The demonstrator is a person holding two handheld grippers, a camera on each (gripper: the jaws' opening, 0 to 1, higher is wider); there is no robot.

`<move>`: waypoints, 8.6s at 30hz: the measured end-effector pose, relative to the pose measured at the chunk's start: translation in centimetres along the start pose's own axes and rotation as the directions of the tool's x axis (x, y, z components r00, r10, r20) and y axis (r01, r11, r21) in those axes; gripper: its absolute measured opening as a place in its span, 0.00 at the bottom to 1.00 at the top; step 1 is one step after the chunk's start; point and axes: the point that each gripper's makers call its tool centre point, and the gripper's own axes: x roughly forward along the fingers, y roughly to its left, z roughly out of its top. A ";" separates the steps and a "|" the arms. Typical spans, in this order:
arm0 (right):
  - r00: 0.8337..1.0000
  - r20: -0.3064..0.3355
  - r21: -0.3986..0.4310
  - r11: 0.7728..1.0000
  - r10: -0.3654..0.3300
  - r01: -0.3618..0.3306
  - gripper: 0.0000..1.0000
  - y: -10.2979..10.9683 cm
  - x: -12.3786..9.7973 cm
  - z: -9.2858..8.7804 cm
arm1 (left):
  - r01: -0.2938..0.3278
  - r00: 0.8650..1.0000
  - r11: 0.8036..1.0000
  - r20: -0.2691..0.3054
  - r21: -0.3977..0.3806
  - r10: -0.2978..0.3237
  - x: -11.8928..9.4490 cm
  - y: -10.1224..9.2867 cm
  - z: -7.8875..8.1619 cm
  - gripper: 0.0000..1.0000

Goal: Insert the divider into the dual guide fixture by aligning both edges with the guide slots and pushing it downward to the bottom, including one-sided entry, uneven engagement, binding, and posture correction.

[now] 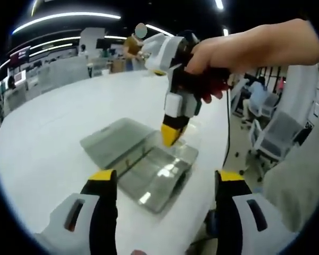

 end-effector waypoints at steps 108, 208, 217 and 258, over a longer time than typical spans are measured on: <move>0.998 -0.056 0.002 1.000 -0.018 0.018 0.00 -0.4 2.5 0.0 | -0.028 1.000 0.998 -0.008 -0.056 0.027 -0.2 1.5 -0.4 0.71; 1.000 -0.001 -0.182 0.983 -0.021 0.021 0.07 -0.1 4.1 -0.3 | -0.016 0.999 0.997 -0.032 -0.072 0.014 0.7 1.5 -0.4 0.70; 1.000 0.017 -0.197 0.980 -0.009 0.012 0.00 -0.2 3.7 -0.3 | -0.015 0.999 0.997 -0.038 -0.075 0.012 0.9 1.4 -0.5 0.70; 0.992 0.094 -0.179 0.979 -0.086 0.102 0.00 -0.1 1.1 -0.9 | -0.017 1.000 0.997 -0.012 -0.070 0.016 0.6 0.8 0.1 0.70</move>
